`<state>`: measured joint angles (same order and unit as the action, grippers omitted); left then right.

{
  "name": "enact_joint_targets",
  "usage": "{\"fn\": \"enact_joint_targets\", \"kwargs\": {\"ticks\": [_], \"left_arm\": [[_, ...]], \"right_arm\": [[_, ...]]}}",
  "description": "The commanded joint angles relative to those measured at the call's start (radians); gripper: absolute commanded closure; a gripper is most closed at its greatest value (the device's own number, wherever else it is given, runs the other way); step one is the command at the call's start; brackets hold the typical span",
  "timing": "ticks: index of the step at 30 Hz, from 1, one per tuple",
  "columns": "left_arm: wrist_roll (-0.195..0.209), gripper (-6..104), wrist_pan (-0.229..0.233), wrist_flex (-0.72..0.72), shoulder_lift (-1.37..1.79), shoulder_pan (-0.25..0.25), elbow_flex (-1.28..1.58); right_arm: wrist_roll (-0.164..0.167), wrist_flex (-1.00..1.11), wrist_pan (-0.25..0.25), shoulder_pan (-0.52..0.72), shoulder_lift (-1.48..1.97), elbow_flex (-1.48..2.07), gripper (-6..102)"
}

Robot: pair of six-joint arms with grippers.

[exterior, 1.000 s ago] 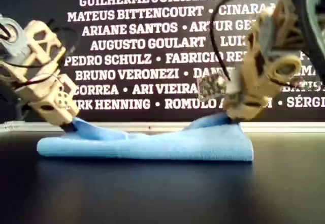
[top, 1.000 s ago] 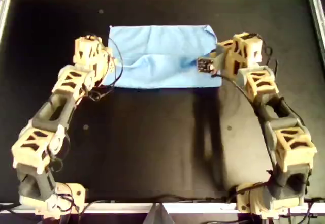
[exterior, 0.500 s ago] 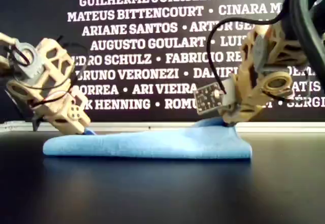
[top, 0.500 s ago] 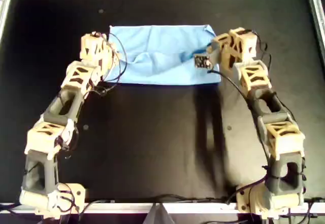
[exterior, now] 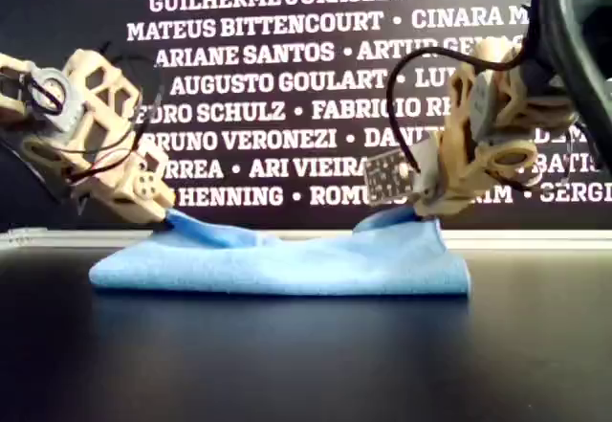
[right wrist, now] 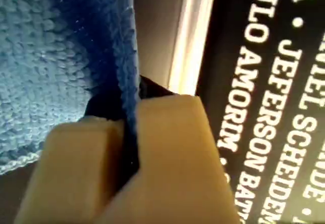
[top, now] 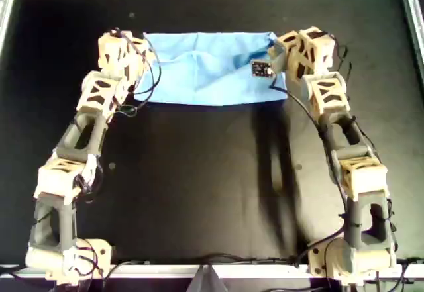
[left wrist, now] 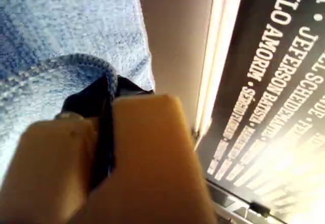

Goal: Fold a cloth

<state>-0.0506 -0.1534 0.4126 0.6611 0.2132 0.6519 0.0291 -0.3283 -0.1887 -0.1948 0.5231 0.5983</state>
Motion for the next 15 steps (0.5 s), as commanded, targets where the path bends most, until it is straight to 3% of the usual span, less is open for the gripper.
{"fn": "enact_joint_targets", "kwargs": {"ticks": [1,15], "left_arm": [[-0.006,98,0.0,-0.018,0.037,-0.037,-0.072],[-0.006,96,0.0,-0.02,0.034,-0.044,-0.074]], "right_arm": [[0.006,0.034,-0.006,0.017,0.061,-0.094,94],[0.006,0.035,-0.006,0.055,0.051,-0.095,93]]}}
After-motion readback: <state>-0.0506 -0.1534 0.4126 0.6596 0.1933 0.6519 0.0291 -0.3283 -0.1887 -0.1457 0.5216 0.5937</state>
